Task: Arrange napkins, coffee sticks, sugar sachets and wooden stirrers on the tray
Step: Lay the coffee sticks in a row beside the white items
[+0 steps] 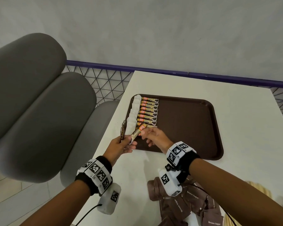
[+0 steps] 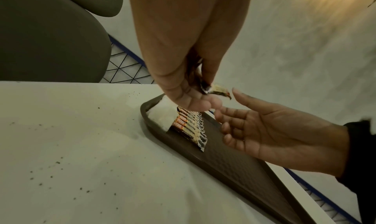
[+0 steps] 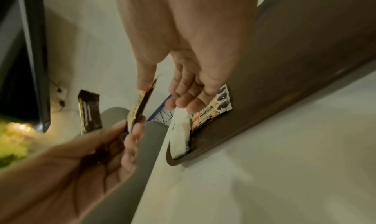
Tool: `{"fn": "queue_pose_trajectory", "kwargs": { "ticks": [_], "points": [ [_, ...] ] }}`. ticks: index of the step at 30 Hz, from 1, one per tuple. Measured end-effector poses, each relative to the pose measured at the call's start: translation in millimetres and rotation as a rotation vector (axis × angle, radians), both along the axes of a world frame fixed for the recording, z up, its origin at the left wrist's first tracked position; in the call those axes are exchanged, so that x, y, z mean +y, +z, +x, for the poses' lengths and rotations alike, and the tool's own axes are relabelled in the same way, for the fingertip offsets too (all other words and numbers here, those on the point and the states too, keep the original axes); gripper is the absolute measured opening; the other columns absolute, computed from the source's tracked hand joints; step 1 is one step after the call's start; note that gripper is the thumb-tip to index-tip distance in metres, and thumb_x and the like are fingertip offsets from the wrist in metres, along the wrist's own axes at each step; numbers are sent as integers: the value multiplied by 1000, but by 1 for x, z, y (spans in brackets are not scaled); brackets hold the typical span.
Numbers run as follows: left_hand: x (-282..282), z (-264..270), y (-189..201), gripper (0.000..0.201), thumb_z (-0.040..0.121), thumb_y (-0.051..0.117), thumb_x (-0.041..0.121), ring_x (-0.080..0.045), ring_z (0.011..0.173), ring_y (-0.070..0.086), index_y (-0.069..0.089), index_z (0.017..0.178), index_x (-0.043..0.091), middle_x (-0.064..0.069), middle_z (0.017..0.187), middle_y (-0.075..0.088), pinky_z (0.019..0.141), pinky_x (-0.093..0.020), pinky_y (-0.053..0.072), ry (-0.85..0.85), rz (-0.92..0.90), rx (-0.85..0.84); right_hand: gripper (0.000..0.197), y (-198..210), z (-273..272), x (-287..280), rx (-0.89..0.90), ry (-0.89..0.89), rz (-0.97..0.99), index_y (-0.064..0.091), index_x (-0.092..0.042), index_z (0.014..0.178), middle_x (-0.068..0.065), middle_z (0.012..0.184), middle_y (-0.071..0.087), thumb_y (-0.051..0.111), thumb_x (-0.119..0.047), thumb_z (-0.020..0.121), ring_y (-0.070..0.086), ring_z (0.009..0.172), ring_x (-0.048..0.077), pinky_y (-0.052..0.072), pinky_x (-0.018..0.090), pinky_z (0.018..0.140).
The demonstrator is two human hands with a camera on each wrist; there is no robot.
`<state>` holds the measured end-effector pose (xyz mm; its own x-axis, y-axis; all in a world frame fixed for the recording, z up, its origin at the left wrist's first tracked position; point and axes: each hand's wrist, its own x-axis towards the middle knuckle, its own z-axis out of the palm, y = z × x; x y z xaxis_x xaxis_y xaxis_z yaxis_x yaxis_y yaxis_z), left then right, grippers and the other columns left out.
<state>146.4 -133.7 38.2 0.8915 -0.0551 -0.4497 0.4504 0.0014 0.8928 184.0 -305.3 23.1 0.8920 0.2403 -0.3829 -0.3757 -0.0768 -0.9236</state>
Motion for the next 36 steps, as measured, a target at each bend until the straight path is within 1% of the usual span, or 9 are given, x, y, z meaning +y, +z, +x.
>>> {"fn": "queue_pose_trajectory", "kwargs": {
  "ticks": [5, 7, 11, 14, 17, 19, 21, 29, 36],
  "points": [
    [-12, -6, -4, 30, 97, 47, 13, -9, 69, 70, 50, 124, -1, -12, 93, 67, 62, -18, 54, 2, 1, -41, 7, -7, -11, 5, -55, 249, -92, 55, -18, 85, -5, 76, 55, 61, -22, 87, 51, 69, 5, 42, 15, 59],
    [-15, -6, -3, 30, 96, 48, 12, -11, 70, 70, 47, 126, 4, -11, 96, 67, 62, -20, 54, 4, -53, -22, 15, -8, -13, 9, -72, 220, -40, 52, -20, 77, -3, 72, 53, 61, -14, 87, 51, 66, 6, 42, 12, 55],
    [-14, -5, 3, 28, 97, 48, 18, -15, 82, 70, 44, 124, 21, -10, 102, 69, 71, -25, 54, -68, -80, 61, 16, -9, -9, 11, -39, 74, 8, 50, -18, 81, 1, 77, 56, 61, -8, 87, 54, 67, 10, 46, 17, 57],
    [-8, -4, 2, 28, 98, 45, 18, -18, 86, 68, 41, 126, 21, -11, 102, 69, 74, -28, 53, -70, -38, 78, 21, -8, 1, 5, -2, -51, -1, 46, -15, 79, 7, 77, 56, 61, -2, 85, 53, 62, 13, 46, 19, 51],
    [0, -5, -3, 26, 97, 47, 17, -15, 69, 60, 48, 123, 13, -6, 81, 65, 62, -23, 50, 1, 43, 58, 17, -8, 11, -10, -141, -5, -326, 48, -16, 79, 4, 78, 56, 61, -9, 86, 51, 64, 14, 44, 21, 57],
    [6, -7, -6, 24, 96, 49, 17, -11, 53, 44, 51, 118, 8, -2, 66, 48, 51, -22, 42, 53, 70, 46, 6, -7, 15, -23, -263, 52, -560, 58, -17, 89, 3, 87, 57, 60, -12, 87, 52, 78, 16, 40, 23, 73],
    [13, -8, -10, 19, 95, 52, 19, -8, 45, 34, 51, 112, 10, 0, 63, 38, 47, -21, 34, 81, 82, 51, 16, -8, 16, -33, -322, 123, -668, 65, -12, 103, 6, 94, 56, 58, -13, 88, 49, 85, 15, 36, 23, 78],
    [26, -16, -15, 15, 95, 51, 27, -5, 40, 32, 47, 100, 14, 0, 63, 41, 43, -19, 30, 65, 122, 81, 24, -20, 14, -35, -238, 145, -646, 66, -8, 112, -2, 93, 53, 56, -7, 90, 48, 88, 11, 35, 18, 79],
    [34, -22, -13, 35, 96, 42, 45, -9, 44, 33, 46, 108, 12, -1, 63, 44, 48, -23, 34, 70, 175, 113, 14, -39, 9, -23, -129, -55, -589, 56, -7, 95, -7, 65, 45, 64, -4, 83, 48, 74, 15, 37, 21, 70]
  ]
}}
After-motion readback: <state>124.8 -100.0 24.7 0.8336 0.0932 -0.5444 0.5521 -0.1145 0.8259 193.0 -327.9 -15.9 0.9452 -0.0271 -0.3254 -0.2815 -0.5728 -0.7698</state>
